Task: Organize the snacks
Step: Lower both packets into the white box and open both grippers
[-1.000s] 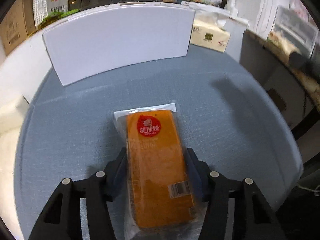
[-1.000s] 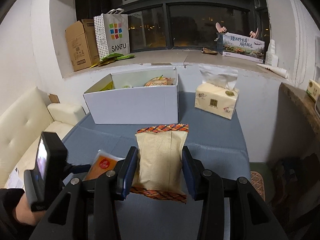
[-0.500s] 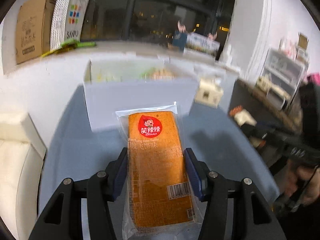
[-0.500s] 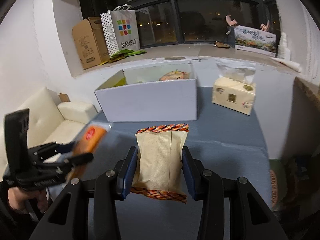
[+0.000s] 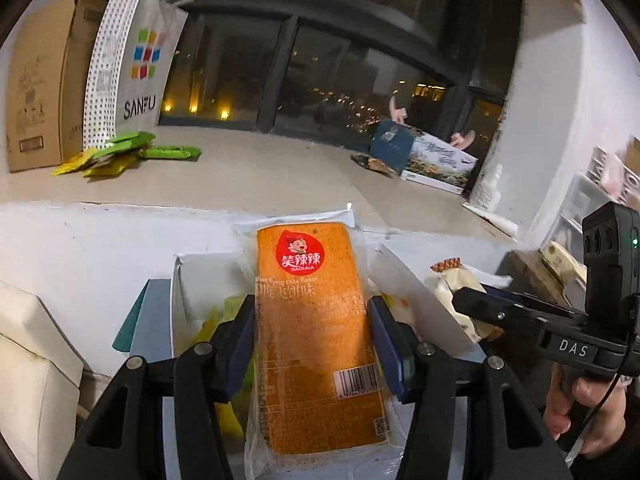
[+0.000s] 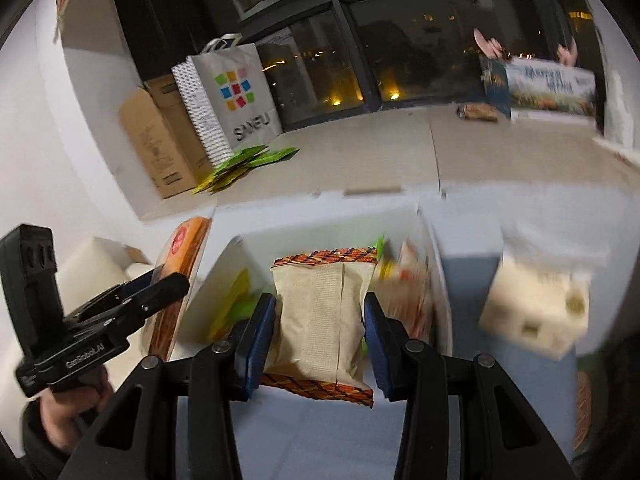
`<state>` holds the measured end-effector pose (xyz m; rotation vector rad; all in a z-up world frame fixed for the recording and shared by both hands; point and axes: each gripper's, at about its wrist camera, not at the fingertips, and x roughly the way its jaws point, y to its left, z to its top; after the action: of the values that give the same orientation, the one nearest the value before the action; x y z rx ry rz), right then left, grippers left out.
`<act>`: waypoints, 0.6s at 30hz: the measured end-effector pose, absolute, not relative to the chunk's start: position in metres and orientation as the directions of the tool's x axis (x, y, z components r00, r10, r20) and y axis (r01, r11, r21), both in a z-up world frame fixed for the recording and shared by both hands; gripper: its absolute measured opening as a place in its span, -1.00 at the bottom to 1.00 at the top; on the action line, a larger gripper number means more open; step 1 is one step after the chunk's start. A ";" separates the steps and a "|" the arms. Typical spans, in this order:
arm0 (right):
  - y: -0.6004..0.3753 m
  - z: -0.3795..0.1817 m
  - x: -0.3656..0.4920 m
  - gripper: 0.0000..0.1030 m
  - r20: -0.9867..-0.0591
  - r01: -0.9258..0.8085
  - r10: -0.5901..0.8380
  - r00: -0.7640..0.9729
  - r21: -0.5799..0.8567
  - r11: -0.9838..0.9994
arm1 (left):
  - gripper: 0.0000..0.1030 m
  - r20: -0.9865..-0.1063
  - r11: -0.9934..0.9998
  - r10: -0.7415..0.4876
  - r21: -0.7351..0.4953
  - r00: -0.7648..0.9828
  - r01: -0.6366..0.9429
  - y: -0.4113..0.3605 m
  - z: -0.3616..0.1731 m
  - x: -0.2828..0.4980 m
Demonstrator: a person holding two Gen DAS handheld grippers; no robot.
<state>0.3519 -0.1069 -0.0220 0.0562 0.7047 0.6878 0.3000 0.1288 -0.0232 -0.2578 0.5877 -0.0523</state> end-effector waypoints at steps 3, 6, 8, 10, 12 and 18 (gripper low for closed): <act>-0.089 -0.019 0.380 -0.08 -0.597 -0.563 0.586 0.548 0.255 0.786 | 0.15 -0.555 0.976 -0.094 -0.216 0.827 -0.034 0.133 -0.025 0.319; -0.075 -0.019 0.401 -0.08 -0.622 -0.555 0.557 0.550 0.225 0.801 | 0.33 -0.586 0.977 -0.107 -0.214 0.804 -0.025 0.138 -0.028 0.338; -0.070 -0.019 0.408 0.00 -0.623 -0.560 0.563 0.542 0.231 0.795 | 0.74 -0.605 0.980 -0.081 -0.192 0.792 -0.046 0.139 -0.032 0.344; -0.067 -0.023 0.416 0.54 -0.637 -0.556 0.574 0.515 0.261 0.789 | 1.00 -0.588 0.983 -0.053 -0.171 0.807 -0.060 0.139 -0.033 0.333; -0.071 -0.026 0.416 1.00 -0.631 -0.539 0.569 0.528 0.269 0.798 | 1.00 -0.581 0.986 -0.057 -0.160 0.812 -0.045 0.137 -0.031 0.324; -0.074 -0.021 0.391 1.00 -0.644 -0.553 0.486 0.591 0.115 0.825 | 1.00 -0.499 0.997 0.037 -0.044 0.866 -0.068 0.116 -0.010 0.275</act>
<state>0.3913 -0.0742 -0.0213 -0.1010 0.7170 0.6056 0.2751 0.1164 -0.0101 -0.0603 0.5212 0.0550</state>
